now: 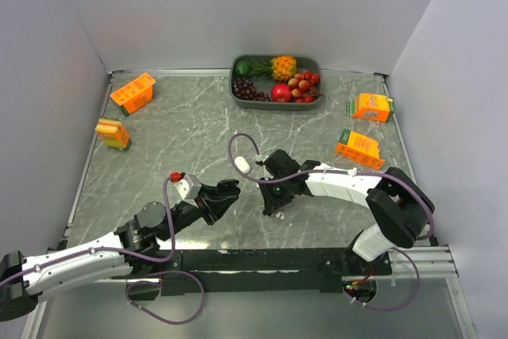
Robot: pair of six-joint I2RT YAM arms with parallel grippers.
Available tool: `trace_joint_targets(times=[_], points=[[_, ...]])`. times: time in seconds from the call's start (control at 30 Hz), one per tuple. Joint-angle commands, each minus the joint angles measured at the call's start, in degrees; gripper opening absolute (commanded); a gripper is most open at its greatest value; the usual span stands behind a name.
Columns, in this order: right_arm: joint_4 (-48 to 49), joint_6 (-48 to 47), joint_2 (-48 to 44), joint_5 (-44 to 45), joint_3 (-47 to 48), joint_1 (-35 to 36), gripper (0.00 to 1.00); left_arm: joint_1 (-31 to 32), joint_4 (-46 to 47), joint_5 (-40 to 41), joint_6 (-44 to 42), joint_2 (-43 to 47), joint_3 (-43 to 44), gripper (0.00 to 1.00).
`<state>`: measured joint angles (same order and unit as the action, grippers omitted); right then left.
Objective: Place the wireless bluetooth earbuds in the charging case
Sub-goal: Pick up the earbud from the center of the board.
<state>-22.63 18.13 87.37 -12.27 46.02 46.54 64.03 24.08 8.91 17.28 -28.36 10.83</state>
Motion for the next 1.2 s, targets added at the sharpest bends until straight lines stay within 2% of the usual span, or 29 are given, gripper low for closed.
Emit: trace_joint_targets(times=[0.0, 0.3, 0.5, 0.7, 0.8, 1.17], points=[[1.01, -0.64, 1.22, -0.29, 0.04, 0.56, 0.37, 0.39, 1.85, -0.12, 0.65, -0.03, 0.33, 0.01], [1.63, -0.20, 1.84, -0.56, -0.76, 1.09, 0.36, 0.39, 1.85, -0.12, 0.65, -0.03, 0.24, 0.01], [2.07, -0.20, 1.31, -0.82, -1.11, 1.09, 0.27, 0.48, 1.94, -0.29, 1.00, -0.29, 0.24, 0.01], [2.15, -0.11, 0.35, -1.44, -1.64, 1.09, 0.13, 0.48, 2.03, -0.38, 1.18, -0.38, 0.24, 0.01], [1.19, 0.06, -1.85, -1.44, -1.55, 1.09, 0.00, 0.48, 1.85, -0.29, 1.09, -0.29, 0.51, 0.01], [-7.51, -0.64, -19.60, -1.44, 2.67, 1.09, 0.00, 0.48, 3.61, 0.06, 1.01, -0.12, 0.16, 0.01]])
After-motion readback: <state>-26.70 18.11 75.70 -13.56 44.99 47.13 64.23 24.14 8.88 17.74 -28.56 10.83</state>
